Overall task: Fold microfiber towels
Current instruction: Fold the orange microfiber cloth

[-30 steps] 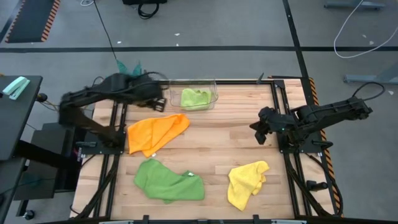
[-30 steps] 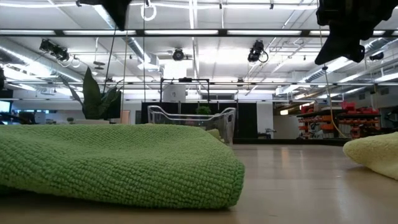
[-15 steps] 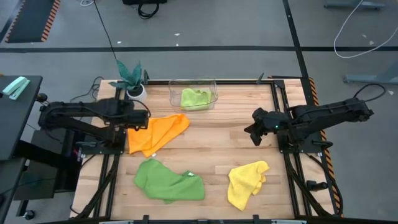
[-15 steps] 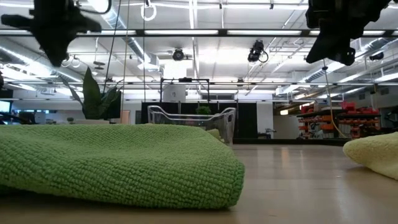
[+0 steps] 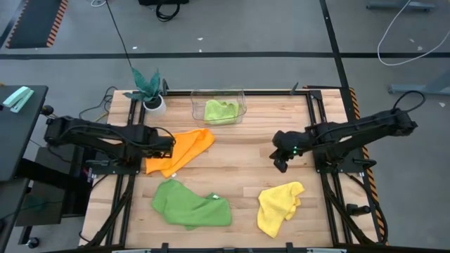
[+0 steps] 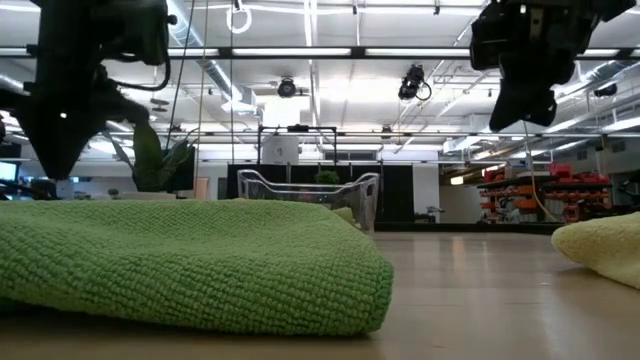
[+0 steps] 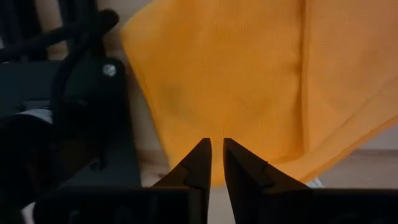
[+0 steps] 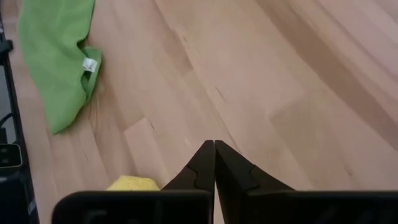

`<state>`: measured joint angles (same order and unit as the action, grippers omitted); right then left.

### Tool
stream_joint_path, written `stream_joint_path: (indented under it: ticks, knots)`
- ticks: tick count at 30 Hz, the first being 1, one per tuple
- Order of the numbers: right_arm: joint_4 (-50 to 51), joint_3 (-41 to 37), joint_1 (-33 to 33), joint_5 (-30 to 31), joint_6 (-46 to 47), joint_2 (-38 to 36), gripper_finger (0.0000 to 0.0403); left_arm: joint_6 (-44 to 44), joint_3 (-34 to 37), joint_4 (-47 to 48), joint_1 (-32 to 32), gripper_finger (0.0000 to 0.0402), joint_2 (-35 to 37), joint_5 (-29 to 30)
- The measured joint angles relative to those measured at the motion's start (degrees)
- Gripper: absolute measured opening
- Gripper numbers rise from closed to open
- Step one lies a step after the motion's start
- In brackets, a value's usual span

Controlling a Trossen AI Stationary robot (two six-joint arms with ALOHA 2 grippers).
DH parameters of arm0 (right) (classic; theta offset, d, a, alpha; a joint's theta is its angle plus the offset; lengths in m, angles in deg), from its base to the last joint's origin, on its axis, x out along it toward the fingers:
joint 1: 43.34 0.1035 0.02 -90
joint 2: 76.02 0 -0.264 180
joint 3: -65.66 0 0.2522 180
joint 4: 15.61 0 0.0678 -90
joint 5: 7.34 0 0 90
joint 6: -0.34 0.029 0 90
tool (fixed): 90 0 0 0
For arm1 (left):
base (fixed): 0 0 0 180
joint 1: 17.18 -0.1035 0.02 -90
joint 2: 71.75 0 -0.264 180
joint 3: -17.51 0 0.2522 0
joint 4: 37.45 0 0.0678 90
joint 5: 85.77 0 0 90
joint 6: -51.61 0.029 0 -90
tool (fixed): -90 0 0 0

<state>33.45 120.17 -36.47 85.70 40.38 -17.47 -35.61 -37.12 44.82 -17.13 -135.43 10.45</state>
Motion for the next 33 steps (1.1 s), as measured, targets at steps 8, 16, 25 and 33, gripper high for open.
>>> stream_joint_path:
  ticks: [8, 16, 25, 33]
  knots:
    - [-5.9, 0.0, 0.0, -3.6, -1.3, 5.1, 0.0006, 2.2, 0.2, -4.4, -2.6, 0.0028, -3.0, -3.1]
    - [-9.8, 0.0, 0.0, -3.6, -1.7, 6.4, 0.0012, 3.0, 0.1, -4.9, -5.5, 0.0010, -6.6, -4.2]
    - [-11.2, 0.0, 0.0, -3.6, -2.8, 7.2, 0.0009, 5.3, 0.3, -12.3, -7.9, 0.0029, -11.1, -4.8]
    - [-12.1, 0.0, 0.0, -3.6, -3.2, 7.3, 0.0008, 7.6, 0.1, -14.2, -11.0, 0.0014, -15.2, -4.5]
